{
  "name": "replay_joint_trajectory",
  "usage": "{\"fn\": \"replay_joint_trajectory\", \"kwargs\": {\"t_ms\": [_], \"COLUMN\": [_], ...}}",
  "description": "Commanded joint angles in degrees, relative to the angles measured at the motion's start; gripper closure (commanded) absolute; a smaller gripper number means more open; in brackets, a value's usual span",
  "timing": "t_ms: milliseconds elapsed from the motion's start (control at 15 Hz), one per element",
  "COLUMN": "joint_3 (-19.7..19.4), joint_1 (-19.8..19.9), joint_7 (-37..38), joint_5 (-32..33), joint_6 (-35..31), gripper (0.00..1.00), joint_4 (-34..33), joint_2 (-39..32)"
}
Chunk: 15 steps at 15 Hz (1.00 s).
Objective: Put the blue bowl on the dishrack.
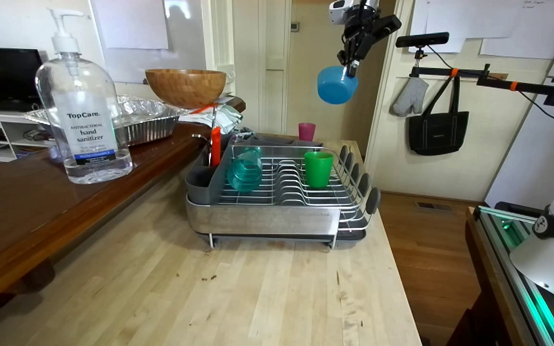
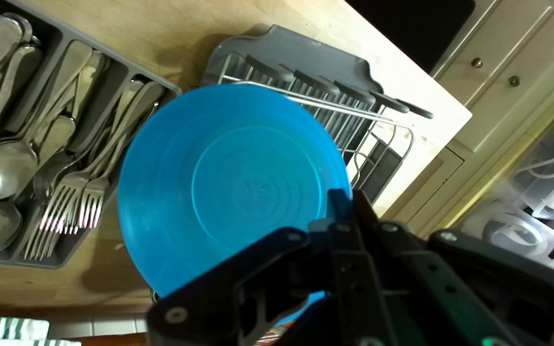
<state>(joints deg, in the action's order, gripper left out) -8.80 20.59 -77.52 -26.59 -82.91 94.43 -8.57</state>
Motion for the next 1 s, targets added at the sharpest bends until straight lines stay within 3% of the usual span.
{"fn": "replay_joint_trajectory", "kwargs": {"t_ms": [0,533,933], "joint_3": [-0.3,6.6,8.2], "joint_1": [-1.8,-8.1,-7.9], "joint_7": [-2.9,-16.8,-32.1], "joint_5": [-0.4,-4.7,-6.4], "joint_6": [0.6,2.2,6.9], "gripper": [0.99,0.99,0.99], "joint_4": [-1.6,-6.6,-1.2], "joint_2": [-1.3,-6.5,-6.4]}}
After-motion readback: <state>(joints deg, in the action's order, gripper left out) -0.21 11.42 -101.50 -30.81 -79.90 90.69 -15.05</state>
